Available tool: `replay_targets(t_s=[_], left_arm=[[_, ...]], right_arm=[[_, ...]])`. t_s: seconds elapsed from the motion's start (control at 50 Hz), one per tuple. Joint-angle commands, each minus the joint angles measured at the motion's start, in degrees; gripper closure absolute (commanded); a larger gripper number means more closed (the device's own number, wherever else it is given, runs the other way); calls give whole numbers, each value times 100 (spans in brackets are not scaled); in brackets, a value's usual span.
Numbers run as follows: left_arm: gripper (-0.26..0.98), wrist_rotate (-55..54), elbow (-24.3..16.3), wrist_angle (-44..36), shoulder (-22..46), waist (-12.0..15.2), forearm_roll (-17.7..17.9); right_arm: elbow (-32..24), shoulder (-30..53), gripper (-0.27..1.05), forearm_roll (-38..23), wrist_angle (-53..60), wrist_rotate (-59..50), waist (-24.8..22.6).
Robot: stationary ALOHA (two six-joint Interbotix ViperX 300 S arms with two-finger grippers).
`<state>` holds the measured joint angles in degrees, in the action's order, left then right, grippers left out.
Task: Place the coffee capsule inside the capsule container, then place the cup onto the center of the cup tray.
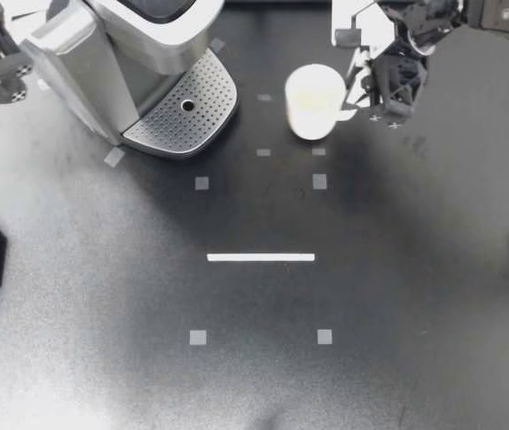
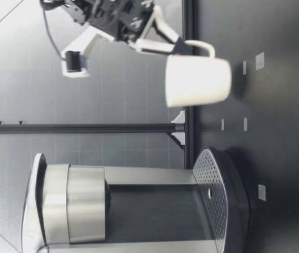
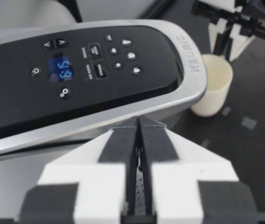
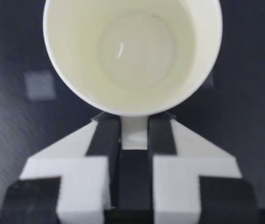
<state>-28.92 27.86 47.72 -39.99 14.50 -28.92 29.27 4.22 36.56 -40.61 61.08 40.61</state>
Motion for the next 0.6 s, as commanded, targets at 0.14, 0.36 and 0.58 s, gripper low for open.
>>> replay_targets(t_s=[0.14,0.36,0.58], left_arm=[[67,-26,97,-290,-149,0,-26],[67,-26,211,-290,-264,-9,-26],[67,-35,360,-290,-422,-9,-26]], right_arm=[[-132,-475,64,290,765,-185,-782],[-369,-369,64,290,1336,-501,-1020],[-914,35,64,281,1248,-624,-1020]])
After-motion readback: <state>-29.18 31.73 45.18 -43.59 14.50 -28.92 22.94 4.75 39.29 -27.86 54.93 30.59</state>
